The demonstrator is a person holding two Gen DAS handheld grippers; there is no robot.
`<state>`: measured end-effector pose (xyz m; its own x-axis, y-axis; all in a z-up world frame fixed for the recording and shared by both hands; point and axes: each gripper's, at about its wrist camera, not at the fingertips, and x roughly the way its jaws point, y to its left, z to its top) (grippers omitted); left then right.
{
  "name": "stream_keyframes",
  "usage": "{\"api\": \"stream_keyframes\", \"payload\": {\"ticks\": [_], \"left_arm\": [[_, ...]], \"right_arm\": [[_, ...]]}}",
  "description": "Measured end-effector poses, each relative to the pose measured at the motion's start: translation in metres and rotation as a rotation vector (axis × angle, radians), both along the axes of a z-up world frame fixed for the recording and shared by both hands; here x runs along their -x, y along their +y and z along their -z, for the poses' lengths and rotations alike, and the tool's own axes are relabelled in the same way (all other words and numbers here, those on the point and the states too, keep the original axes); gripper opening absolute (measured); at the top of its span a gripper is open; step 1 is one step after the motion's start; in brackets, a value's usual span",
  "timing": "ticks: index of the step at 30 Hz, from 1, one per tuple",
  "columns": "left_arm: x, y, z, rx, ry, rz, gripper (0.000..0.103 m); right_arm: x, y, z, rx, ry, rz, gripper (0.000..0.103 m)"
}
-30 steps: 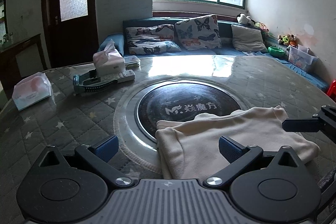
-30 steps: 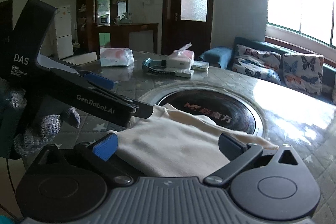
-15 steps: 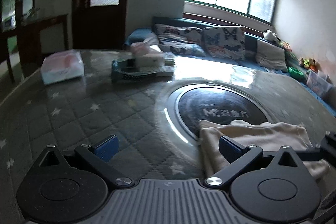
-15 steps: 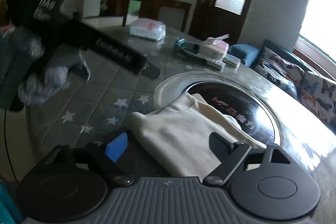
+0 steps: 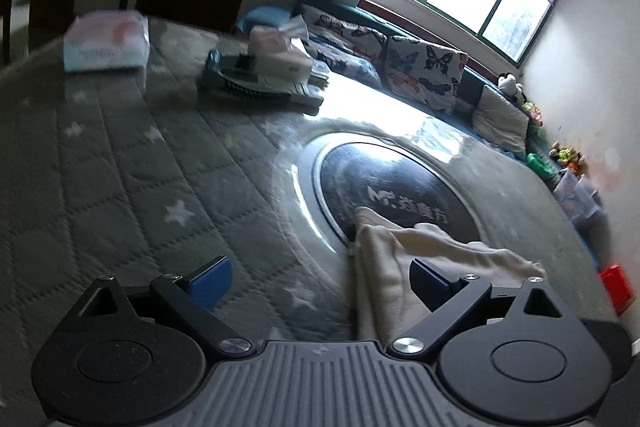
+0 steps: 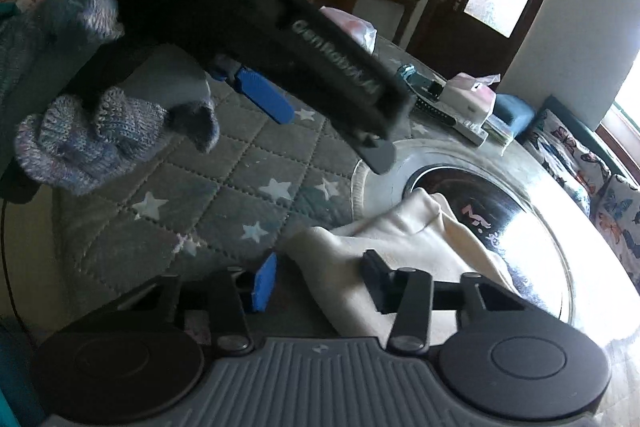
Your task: Fold clothes
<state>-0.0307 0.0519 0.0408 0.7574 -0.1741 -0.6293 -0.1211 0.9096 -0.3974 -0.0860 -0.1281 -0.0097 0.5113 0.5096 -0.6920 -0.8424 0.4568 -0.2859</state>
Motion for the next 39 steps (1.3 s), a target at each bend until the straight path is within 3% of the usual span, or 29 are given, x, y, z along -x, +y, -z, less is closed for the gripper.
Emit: {"api": "stream_keyframes", "payload": {"ticks": [4, 6, 9, 18, 21, 23, 26, 34, 39], "left_arm": [[-0.007, 0.001, 0.006, 0.092, 0.033, -0.01, 0.097], [-0.01, 0.0, 0.008, 0.129, 0.046, -0.011, 0.097], [-0.014, -0.003, 0.011, 0.177, 0.066, -0.01, 0.096], [-0.035, -0.011, 0.021, 0.316, 0.14, 0.0, 0.08], [-0.041, -0.015, 0.025, 0.348, 0.158, 0.011, 0.065], [-0.044, -0.018, 0.03, 0.366, 0.171, 0.021, 0.043], [-0.047, -0.021, 0.038, 0.382, 0.185, 0.023, 0.022], [-0.046, -0.024, 0.038, 0.362, 0.177, 0.028, 0.02], [-0.046, -0.027, 0.038, 0.347, 0.172, 0.031, 0.02]], "right_arm": [[-0.008, -0.005, -0.003, -0.031, 0.025, 0.032, 0.021], [-0.012, -0.011, -0.008, -0.069, 0.048, 0.048, 0.018], [-0.02, -0.021, -0.017, -0.133, 0.09, 0.075, 0.016], [-0.033, -0.051, -0.037, -0.282, 0.159, 0.123, 0.016], [-0.031, -0.055, -0.037, -0.306, 0.17, 0.121, 0.015], [-0.028, -0.056, -0.036, -0.312, 0.177, 0.117, 0.015], [-0.023, -0.057, -0.033, -0.316, 0.186, 0.11, 0.015], [-0.027, -0.089, -0.034, -0.361, 0.217, 0.186, 0.021], [-0.046, -0.132, -0.033, -0.363, 0.168, 0.36, 0.024]]}}
